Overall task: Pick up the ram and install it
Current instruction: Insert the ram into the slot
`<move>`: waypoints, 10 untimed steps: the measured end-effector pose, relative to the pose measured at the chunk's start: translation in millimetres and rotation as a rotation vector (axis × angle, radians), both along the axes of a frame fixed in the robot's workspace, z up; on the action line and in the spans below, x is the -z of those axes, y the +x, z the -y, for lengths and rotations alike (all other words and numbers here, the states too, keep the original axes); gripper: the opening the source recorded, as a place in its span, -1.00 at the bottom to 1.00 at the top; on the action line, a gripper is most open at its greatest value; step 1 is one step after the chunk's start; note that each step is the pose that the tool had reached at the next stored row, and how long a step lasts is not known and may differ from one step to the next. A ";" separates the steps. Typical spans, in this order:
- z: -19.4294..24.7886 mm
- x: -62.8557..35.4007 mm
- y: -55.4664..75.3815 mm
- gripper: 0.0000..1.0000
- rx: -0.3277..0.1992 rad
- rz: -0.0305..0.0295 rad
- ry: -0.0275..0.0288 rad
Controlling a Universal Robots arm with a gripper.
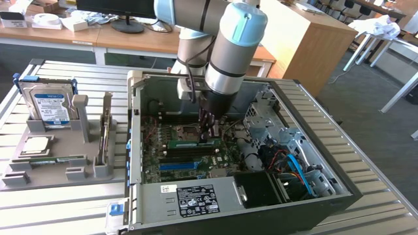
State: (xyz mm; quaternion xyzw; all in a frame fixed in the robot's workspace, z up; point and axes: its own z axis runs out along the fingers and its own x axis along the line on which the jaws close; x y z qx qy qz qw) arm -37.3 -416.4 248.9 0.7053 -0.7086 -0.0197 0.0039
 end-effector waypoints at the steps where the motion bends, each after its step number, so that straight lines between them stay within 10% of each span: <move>1: 0.0 1.1 0.0 -0.77 0.000 0.0000 -0.0001; 10: 1.5 2.8 -0.1 -0.77 0.000 0.0001 -0.0003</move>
